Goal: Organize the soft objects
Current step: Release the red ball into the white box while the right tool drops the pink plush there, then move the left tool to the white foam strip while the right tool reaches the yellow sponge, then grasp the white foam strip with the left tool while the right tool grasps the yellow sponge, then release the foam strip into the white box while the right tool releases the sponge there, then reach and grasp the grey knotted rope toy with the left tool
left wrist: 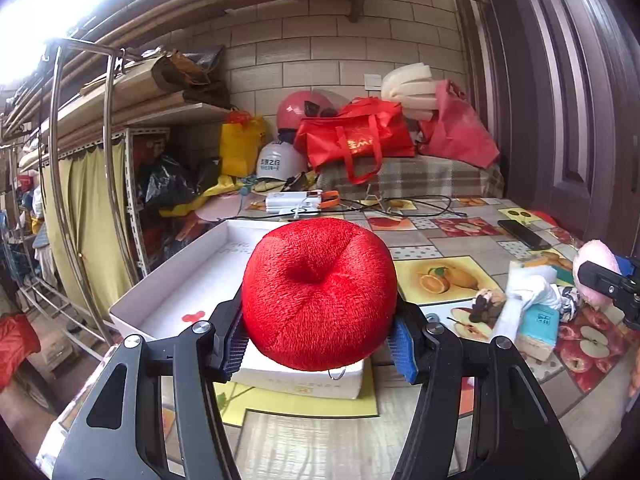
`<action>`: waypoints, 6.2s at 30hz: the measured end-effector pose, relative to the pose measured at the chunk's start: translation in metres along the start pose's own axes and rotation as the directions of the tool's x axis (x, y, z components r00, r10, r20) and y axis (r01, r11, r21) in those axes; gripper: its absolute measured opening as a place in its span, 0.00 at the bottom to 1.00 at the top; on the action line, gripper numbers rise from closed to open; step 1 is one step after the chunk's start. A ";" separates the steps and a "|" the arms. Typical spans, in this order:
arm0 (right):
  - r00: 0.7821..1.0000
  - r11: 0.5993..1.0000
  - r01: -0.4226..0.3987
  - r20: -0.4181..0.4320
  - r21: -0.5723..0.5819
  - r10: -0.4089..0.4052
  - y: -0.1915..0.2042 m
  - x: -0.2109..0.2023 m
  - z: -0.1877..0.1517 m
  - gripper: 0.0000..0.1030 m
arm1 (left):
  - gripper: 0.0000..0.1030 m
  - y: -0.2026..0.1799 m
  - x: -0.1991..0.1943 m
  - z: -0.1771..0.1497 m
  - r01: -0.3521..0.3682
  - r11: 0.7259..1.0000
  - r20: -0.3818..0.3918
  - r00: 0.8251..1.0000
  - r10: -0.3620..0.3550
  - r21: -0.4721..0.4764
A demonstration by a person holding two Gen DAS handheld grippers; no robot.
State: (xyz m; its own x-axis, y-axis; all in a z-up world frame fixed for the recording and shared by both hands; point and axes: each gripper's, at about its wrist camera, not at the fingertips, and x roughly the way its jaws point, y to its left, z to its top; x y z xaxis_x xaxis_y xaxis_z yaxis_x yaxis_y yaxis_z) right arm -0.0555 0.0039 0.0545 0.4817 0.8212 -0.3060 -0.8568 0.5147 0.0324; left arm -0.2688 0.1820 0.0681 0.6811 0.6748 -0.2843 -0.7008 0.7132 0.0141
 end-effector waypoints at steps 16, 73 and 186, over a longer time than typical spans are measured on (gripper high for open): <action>0.990 0.990 -0.136 -0.043 -0.039 0.135 0.090 0.066 0.008 0.65 | 0.57 0.066 0.061 0.001 -0.124 0.992 -0.088 0.989 0.121 -0.031; 0.997 0.997 -0.073 -0.042 -0.017 0.072 0.024 0.034 0.005 1.00 | 1.00 -0.025 0.051 -0.001 0.253 0.965 -0.136 0.960 -0.243 0.062; 0.982 0.969 -0.190 -0.007 -0.158 0.191 0.171 0.113 0.026 1.00 | 1.00 0.125 0.080 0.007 -0.180 0.976 -0.030 0.984 0.178 -0.121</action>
State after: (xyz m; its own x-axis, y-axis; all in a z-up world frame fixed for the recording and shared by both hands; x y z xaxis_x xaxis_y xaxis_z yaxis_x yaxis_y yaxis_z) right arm -0.1429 0.1909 0.0505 0.3078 0.9025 -0.3011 -0.9507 0.3039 -0.0612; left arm -0.3008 0.3267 0.0538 0.5392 0.7847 -0.3057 -0.8323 0.5520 -0.0509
